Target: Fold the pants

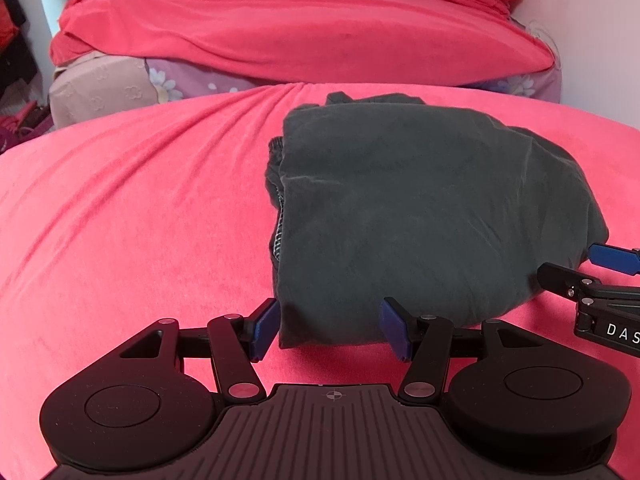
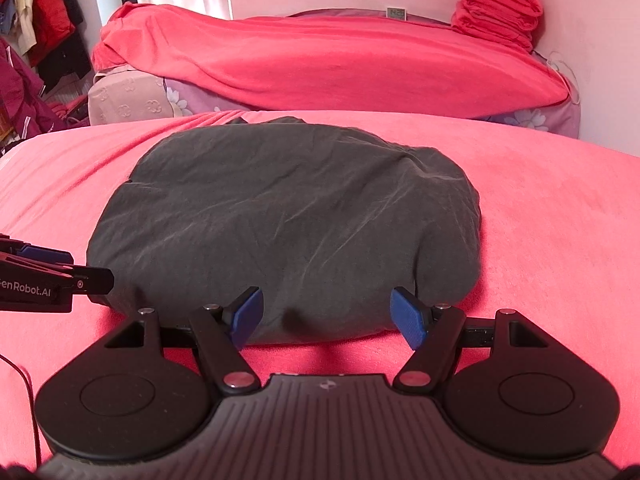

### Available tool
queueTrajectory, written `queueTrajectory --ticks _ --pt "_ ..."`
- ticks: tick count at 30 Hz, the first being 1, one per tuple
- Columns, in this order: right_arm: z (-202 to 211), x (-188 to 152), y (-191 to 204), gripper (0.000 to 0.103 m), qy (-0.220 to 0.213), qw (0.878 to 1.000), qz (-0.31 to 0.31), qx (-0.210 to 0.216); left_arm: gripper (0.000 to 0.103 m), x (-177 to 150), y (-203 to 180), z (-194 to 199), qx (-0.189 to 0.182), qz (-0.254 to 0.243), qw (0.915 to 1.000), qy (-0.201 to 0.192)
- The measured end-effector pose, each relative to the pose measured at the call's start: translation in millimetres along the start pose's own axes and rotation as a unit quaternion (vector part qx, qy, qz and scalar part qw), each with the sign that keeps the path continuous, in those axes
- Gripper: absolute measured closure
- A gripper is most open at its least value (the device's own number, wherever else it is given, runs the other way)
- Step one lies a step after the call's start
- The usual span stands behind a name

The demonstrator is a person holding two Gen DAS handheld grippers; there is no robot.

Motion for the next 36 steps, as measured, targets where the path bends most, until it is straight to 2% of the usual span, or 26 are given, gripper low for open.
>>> queueTrajectory --ticks 14,36 --pt "3 -1 2 0.028 -0.001 1.0 0.008 -0.001 0.0 -4 -1 6 -0.005 0.001 0.9999 -0.01" --pt "0 -5 5 0.026 0.002 1.0 0.012 -0.003 0.0 -20 -1 -5 0.004 -0.007 0.9999 0.008"
Point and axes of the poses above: each gripper's, at about its wrist camera, not at the fingertips, and z roughly against the way its jaws point, y to its left, x to its top, the point moved 9 cm from there along -z, roughly the way its jaws point, and after that the axes turned 14 degrees about y, right-handed, at the moved point
